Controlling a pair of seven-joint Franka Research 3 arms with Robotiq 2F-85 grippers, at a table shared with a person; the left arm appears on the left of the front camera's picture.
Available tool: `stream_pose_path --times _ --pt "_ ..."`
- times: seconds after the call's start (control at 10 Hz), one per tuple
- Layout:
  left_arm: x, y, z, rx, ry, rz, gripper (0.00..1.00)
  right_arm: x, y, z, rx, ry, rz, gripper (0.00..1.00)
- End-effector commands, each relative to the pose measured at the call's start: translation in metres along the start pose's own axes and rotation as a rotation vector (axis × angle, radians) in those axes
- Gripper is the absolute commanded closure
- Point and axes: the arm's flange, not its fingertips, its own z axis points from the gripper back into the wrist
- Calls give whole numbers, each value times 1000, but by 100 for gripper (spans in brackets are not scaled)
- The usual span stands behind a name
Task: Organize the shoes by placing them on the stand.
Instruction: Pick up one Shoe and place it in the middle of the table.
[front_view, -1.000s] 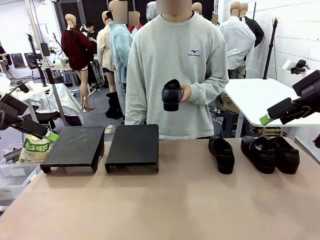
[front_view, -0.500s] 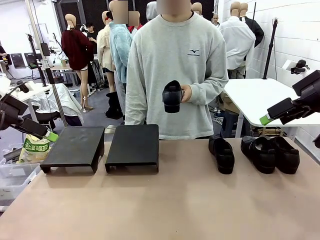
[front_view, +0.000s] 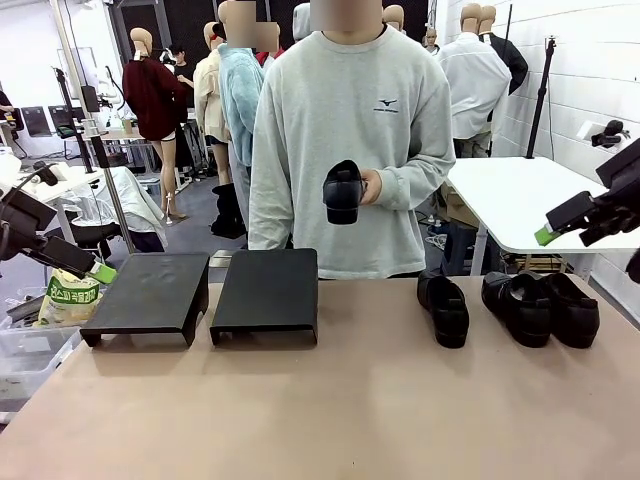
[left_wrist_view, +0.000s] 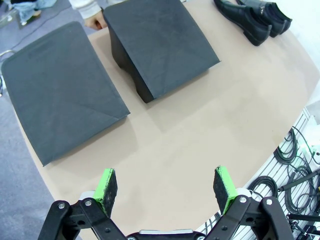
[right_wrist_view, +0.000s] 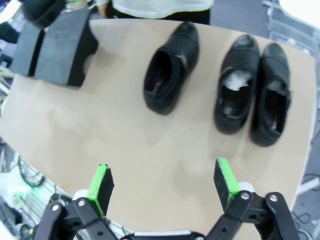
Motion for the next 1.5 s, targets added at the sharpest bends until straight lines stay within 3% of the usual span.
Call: stream_pose_path --times 0.0,0.2,0.5,0.8,1.4 --pt "-1 2 1 -10 -4 -15 0 48 -18 -18 -62 53 -42 0" --pt "-1 2 1 -10 -4 -15 0 90 -33 -42 -105 148 -45 0" --pt "-1 2 1 -10 -4 -15 0 137 -64 -120 -166 426 -80 0" --pt "-1 2 1 -10 -4 -15 0 133 -80 -181 -170 594 -132 0" --pt "-1 2 1 -10 -4 -15 0 122 -60 -237 -173 701 -128 0"
